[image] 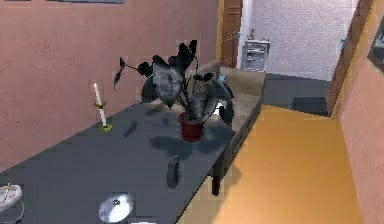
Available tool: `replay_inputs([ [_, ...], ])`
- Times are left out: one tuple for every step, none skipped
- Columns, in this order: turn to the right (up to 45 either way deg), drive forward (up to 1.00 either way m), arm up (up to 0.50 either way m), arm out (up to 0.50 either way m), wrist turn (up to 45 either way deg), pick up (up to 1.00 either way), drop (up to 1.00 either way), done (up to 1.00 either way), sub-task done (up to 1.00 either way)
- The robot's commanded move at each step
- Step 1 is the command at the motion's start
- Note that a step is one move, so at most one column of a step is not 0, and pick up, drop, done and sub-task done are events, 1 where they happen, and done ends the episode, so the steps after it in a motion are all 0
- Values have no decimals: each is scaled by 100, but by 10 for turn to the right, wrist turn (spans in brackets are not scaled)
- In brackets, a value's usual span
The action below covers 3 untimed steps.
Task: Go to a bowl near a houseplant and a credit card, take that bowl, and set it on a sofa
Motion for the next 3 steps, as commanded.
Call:
replay_inputs([
  [270,0,0,0,0,0,0,0,0],
  [0,100,0,0,0,0,0,0,0],
  [0,100,0,0,0,0,0,0,0],
])
